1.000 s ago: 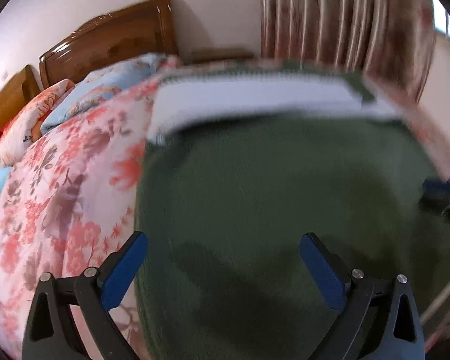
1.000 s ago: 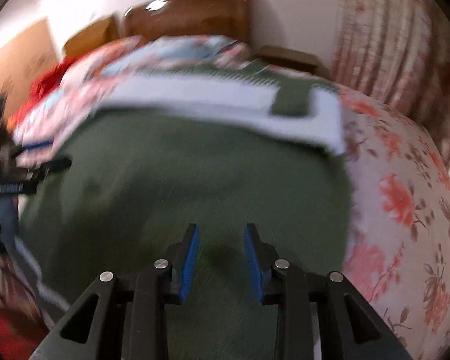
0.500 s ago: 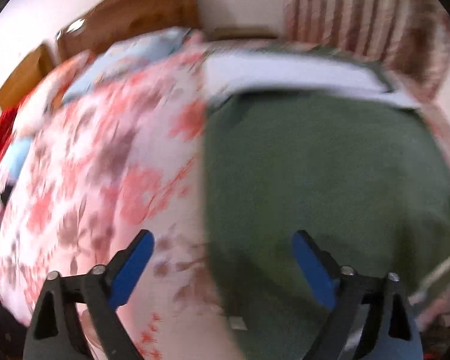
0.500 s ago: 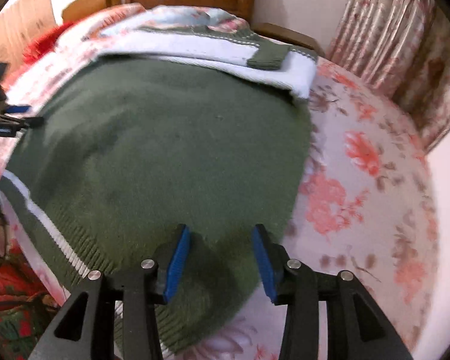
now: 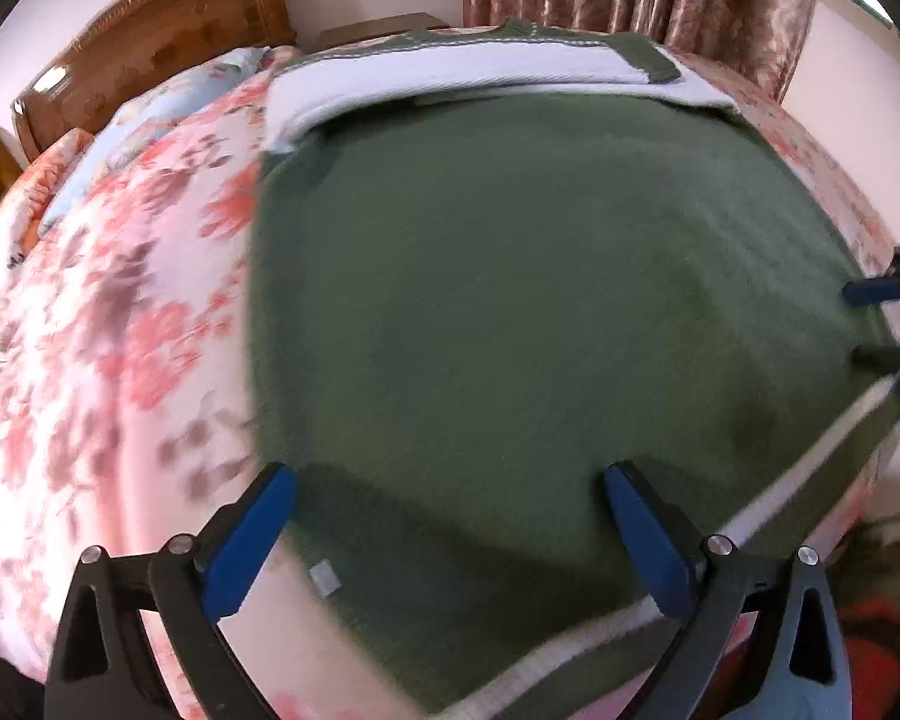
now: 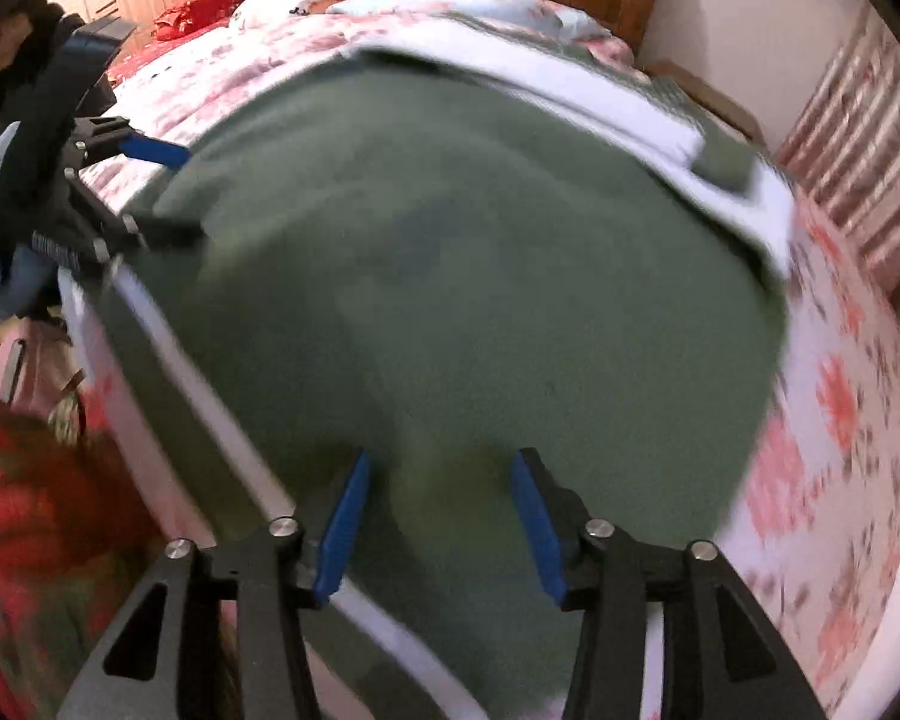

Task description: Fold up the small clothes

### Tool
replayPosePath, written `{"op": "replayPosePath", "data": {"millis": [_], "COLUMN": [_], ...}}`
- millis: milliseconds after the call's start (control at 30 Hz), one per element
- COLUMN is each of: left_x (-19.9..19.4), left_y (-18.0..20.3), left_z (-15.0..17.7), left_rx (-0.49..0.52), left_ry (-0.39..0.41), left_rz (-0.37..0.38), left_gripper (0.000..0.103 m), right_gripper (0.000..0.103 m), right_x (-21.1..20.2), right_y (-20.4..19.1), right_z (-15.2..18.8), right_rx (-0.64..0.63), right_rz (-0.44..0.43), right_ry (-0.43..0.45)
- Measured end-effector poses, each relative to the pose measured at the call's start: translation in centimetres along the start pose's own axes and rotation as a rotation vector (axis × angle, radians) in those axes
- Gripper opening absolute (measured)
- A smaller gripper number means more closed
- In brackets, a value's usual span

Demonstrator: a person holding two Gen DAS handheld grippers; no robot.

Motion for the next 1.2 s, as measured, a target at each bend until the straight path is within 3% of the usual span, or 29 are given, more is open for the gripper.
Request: {"op": "replayPosePath", "data": {"millis": [167,267,367,467,533,567,600,633,833,933,1100,1200], "left_x": [-1.2,-3.8,-4.4,-1.8,0.9,1.7,1.8,1.6,0.1,-1.2,-1.6,0.3], "left_y": [-0.2,2.8,3.6,3.2,1.9,1.3,0.9,0.5,-2.2,-2.4,-1.9,-2.6], "left_z": [1.5,-1.2,-4.8,-7.4,-7.7,-7.0,-6.2,-5.5,-1.3,-1.3,-9.1,-12.8], "left_rx": [-0.074,-0.029,-0.007,-0.031,-0.015,-0.007,-0.013,-0.010,-0.033,-0.036,-0.091,-0.134], "left_ry": [0.005,0.120,0.186,0.163,0.095,0.062,0.090,0.091,0.053,0.057,0.176,0.179], "left_rz": [0.039,0.084,0.029,0.096,0.064,0.041,0.047,0.049,0.048,0.039,0.055,0.034], "left_gripper": [0.103,0.103,0.103,0.103,0.103,0.103,0.103,0.103,0.103,0.103,0.103,0.103], "right_gripper": [0.050,0.050,0.050,0.050,0.050,0.050,0.050,0.051,0.053,0.052,0.052,0.052], "right_x": [-1.4,-1.9,-2.1,-1.2,-0.1,0.6,1.2,1.2,-0.6,-1.1,-0.5,0.7], "right_y": [1.1,0.4,-1.4,-1.9,-1.9,-1.6,-1.0,-0.9,0.3,0.4,0.3,1.4], "right_z": [2.1,1.5,-0.9,-4.9,-6.0,-6.1,-5.5,-5.1,0.3,1.2,-4.2,-9.3], "right_rx": [0.035,0.058,0.059,0.076,0.098,0.098,0.094,0.076,0.052,0.032,0.028,0.091], "right_rz": [-0.001,0.011,-0.029,0.007,-0.046,-0.041,-0.013,-0.011,-0.029,0.000,0.040,0.063], "right_ry": [0.010,0.058,0.126,0.165,0.141,0.122,0.101,0.126,0.080,0.044,0.109,0.177]}}
Point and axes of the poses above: each gripper's, at about its wrist camera, not at the fingertips, and x roughly the way its jaws point, y to its right, z to its underside, the point moved 9 cm from there along x, roughly the way its jaws point, and after that the axes turned 14 degrees about x, right-handed, at the moved point
